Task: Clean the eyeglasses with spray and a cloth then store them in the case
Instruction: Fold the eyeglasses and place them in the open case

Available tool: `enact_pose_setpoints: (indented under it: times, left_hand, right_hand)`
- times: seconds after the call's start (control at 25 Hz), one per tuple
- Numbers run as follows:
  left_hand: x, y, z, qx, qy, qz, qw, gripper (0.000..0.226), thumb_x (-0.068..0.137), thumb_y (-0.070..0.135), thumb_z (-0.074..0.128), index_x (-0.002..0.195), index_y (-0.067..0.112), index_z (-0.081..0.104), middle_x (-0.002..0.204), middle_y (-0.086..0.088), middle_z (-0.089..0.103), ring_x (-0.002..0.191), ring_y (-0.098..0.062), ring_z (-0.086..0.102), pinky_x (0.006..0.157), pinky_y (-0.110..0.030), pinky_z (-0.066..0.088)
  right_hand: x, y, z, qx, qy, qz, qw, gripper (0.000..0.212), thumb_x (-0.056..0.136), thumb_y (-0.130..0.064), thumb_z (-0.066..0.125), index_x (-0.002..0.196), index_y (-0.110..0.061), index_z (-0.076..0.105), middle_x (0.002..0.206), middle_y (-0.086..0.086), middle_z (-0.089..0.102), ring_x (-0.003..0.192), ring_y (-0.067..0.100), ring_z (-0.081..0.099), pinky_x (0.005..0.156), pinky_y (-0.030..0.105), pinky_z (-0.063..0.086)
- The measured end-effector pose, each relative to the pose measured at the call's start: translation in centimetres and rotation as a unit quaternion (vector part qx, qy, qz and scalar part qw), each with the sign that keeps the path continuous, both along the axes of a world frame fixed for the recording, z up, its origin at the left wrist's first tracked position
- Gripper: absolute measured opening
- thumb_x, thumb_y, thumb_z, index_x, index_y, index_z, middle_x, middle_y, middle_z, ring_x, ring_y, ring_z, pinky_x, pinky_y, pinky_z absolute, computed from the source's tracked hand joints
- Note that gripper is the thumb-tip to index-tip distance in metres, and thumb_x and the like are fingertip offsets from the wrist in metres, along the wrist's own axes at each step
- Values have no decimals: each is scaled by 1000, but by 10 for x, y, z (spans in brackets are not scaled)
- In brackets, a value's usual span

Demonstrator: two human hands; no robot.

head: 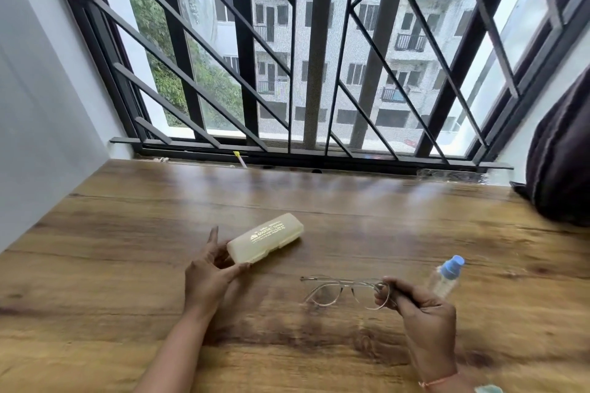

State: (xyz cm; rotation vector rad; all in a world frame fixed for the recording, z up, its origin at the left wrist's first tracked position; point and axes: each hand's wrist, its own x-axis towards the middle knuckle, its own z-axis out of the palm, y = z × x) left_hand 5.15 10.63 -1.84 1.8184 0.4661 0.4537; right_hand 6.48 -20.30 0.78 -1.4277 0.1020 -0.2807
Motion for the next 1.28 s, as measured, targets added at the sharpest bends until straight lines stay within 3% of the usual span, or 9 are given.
enact_pose_setpoints:
  times: [0.04,0.12,0.2,0.36,0.68,0.88,1.08,1.2,1.28]
  left_hand:
    - [6,-4,1,-4,2,-23,1000,98,54,0,85,138,17,37,104,26,66,89,-2,64,88,-22,49]
    - [19,-9,0,-12,8,-67,998,110,56,-1,84,145,14,22,102,20,68,86,3,64,91,-27,49]
    - [30,-11,0,-42,12,-101,994,120,57,-3,82,148,19,7,113,1,67,96,-7,65,97,-38,47]
    - [42,-6,-8,-91,19,-127,988,130,60,-7,80,146,30,-10,119,-7,65,107,-21,63,101,-49,42]
    - [41,-4,-8,-114,15,-148,982,128,62,-12,76,145,29,-13,120,-9,64,109,-22,62,101,-53,41]
    - [41,-5,-7,-121,12,-143,982,127,64,-15,72,145,27,-15,121,-13,61,108,-25,61,100,-54,41]
    - [40,-7,-5,-129,5,-141,981,124,66,-20,68,145,24,-17,122,-10,59,106,-21,61,101,-51,41]
    - [39,-8,-4,-115,3,-144,983,124,66,-19,69,145,22,-17,120,-5,59,95,-3,65,99,-43,44]
    - [39,-9,-3,-99,4,-147,984,124,66,-17,71,145,21,-17,121,-3,58,92,4,64,98,-38,45]
  right_hand:
    - [-1,0,-4,1,5,1,1000,50,74,25,53,59,-17,74,52,4,69,46,15,65,51,20,55]
    - [-2,1,-10,-6,11,6,1000,47,74,26,53,62,-15,72,53,5,69,47,17,65,51,21,56]
    - [-2,4,-16,-24,14,16,999,46,74,24,56,60,-17,73,54,5,70,50,18,66,53,22,56]
    - [1,7,-22,-55,25,32,998,51,74,21,58,58,-25,75,56,2,71,53,15,67,56,22,56]
    - [0,8,-17,-117,77,59,988,41,75,19,59,64,-19,69,50,-14,66,50,-4,62,51,9,49]
    - [-2,8,-11,-205,70,83,973,43,72,16,64,64,-26,70,52,-27,63,59,-12,61,59,2,45]
    - [-1,4,-8,-227,77,113,964,43,69,17,65,66,-25,72,56,-21,66,63,-12,61,63,1,44]
    - [0,3,-5,-247,84,129,957,27,68,16,67,76,-8,75,69,-11,67,62,-11,60,62,1,43]
    - [2,1,-4,-283,88,139,945,25,67,13,68,78,-8,76,71,-8,68,64,-4,61,63,2,43]
